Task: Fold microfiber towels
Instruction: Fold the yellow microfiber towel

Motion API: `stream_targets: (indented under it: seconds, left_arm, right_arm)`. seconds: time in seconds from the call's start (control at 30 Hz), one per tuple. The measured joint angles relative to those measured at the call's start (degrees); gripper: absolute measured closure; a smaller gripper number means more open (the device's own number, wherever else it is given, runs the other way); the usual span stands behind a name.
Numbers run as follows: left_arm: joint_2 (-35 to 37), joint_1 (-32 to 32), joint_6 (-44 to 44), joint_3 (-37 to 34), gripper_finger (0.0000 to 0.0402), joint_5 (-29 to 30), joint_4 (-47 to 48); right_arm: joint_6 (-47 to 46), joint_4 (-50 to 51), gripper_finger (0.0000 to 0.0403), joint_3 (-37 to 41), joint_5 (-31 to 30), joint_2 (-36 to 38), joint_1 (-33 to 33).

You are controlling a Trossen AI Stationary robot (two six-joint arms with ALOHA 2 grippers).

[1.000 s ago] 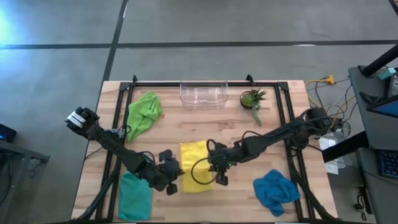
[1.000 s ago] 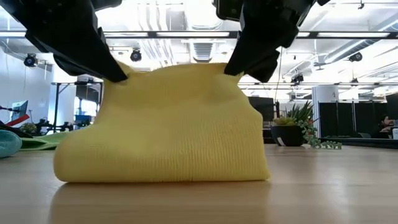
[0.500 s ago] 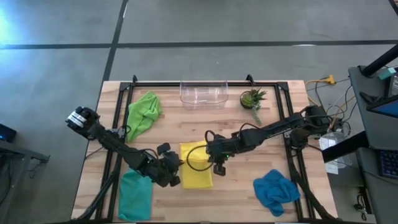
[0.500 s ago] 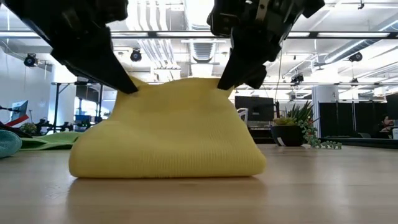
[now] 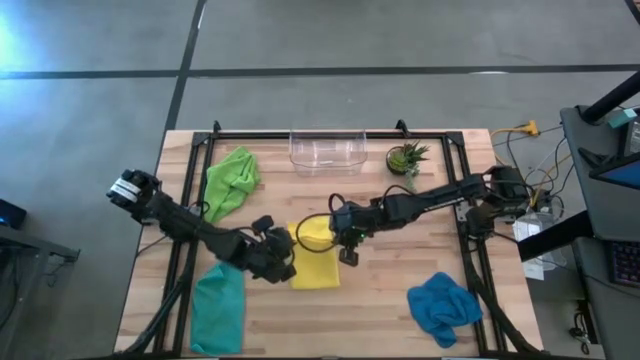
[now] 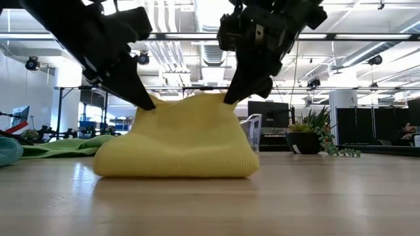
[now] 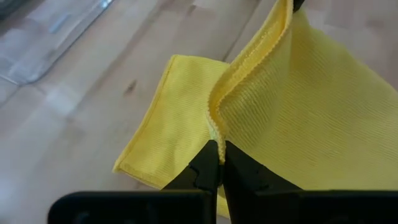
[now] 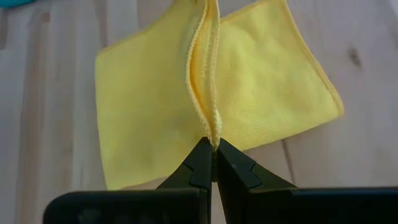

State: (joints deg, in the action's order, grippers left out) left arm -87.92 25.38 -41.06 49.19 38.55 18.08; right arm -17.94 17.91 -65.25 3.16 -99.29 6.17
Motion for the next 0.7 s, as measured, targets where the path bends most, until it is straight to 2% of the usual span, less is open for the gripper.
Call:
stream_targets:
  seconds: [0.17, 0.3, 0.4, 0.6, 0.7]
  left_arm:
    - [0.00, -0.36, 1.48, 0.00, 0.0402, 1.43, 0.45]
    - [0.00, -0.34, 4.46, 0.00, 0.0402, -2.64, 0.40]
    - [1.18, 0.57, 5.72, 0.00, 0.0402, -3.35, 0.14]
    - [6.98, 1.11, 7.76, 0.00, 0.0402, 6.11, 2.23]
    - [7.77, -0.63, 7.45, -0.07, 0.0402, 8.10, 6.52]
  right_arm:
    - [1.26, 0.57, 0.0394, 0.00, 0.06, -0.04, -1.12]
    - [3.85, 0.37, 0.0394, 0.00, 5.57, -0.07, -1.22]
    - [3.65, 0.42, 0.0394, 0.00, 6.26, 0.10, -1.19]
    - [4.46, -1.46, 0.0394, -0.07, 2.58, 1.76, -1.75]
    - [4.53, -1.93, 0.0394, -0.07, 0.86, 1.74, -2.79]
